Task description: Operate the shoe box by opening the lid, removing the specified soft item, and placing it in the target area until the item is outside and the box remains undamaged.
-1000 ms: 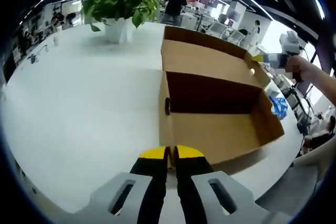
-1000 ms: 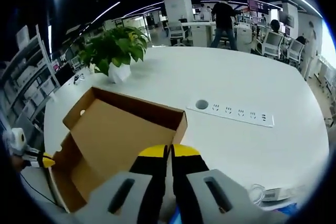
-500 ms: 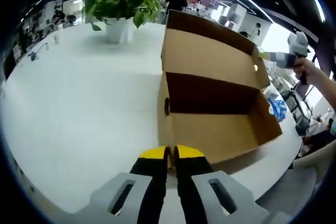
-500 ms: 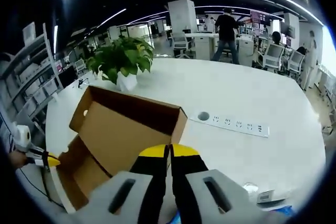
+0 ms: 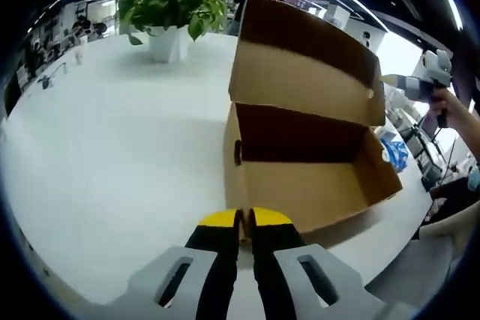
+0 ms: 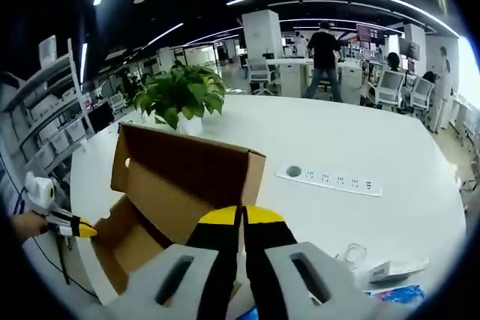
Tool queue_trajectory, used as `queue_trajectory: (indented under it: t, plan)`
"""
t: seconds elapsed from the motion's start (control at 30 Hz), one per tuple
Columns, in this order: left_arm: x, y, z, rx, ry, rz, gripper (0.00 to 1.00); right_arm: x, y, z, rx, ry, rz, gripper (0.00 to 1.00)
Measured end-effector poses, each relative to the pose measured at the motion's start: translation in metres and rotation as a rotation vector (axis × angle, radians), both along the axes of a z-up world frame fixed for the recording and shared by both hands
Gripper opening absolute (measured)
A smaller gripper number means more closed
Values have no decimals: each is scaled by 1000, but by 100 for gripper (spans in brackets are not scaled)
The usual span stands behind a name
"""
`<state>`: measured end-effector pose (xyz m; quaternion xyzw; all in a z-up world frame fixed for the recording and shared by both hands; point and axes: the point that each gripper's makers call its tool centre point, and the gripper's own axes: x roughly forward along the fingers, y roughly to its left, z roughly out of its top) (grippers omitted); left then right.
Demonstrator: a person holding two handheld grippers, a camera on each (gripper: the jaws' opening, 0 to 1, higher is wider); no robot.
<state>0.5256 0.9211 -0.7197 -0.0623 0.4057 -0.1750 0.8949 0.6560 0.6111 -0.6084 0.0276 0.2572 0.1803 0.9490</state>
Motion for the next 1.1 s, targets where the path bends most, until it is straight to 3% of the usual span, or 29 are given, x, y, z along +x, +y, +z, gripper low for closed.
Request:
queue_trajectory:
  t: [0.73, 1.1]
  plan:
    - [-1, -1, 1, -31, -11, 1, 3, -51, 8, 10, 36, -64, 9, 0]
    - [-1, 0, 1, -9, -27, -14, 4, -73, 11, 6, 27, -89, 15, 0]
